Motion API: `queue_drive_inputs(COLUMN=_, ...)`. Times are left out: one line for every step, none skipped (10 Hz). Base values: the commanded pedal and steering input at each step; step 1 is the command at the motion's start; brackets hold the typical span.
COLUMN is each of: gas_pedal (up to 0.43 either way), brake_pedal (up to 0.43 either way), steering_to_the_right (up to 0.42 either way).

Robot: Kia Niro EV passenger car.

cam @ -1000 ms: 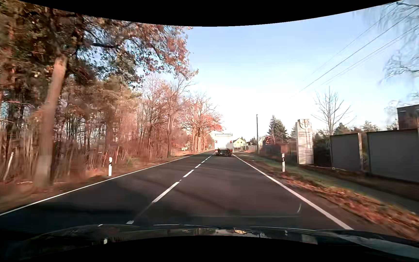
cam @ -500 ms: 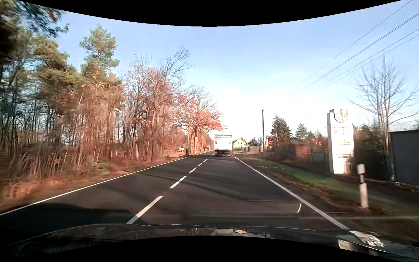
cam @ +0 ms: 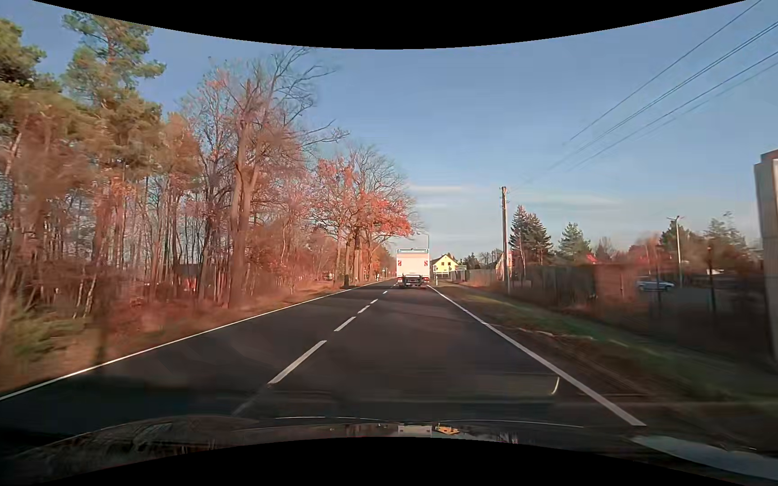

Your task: Follow the waypoints while adhering to traffic rules and regulations

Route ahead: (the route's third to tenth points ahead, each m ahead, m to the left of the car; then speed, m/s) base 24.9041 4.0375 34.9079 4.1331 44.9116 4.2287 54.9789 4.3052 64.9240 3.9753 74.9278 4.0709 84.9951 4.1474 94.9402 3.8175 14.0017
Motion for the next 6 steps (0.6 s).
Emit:
queue_drive_inputs(gas_pedal=0.130, brake_pedal=0.000, steering_to_the_right=-0.002)
queue_drive_inputs(gas_pedal=0.130, brake_pedal=0.000, steering_to_the_right=-0.003)
queue_drive_inputs(gas_pedal=0.130, brake_pedal=0.000, steering_to_the_right=-0.003)
queue_drive_inputs(gas_pedal=0.130, brake_pedal=0.000, steering_to_the_right=-0.003)
queue_drive_inputs(gas_pedal=0.118, brake_pedal=0.000, steering_to_the_right=-0.003)
queue_drive_inputs(gas_pedal=0.118, brake_pedal=0.000, steering_to_the_right=-0.003)
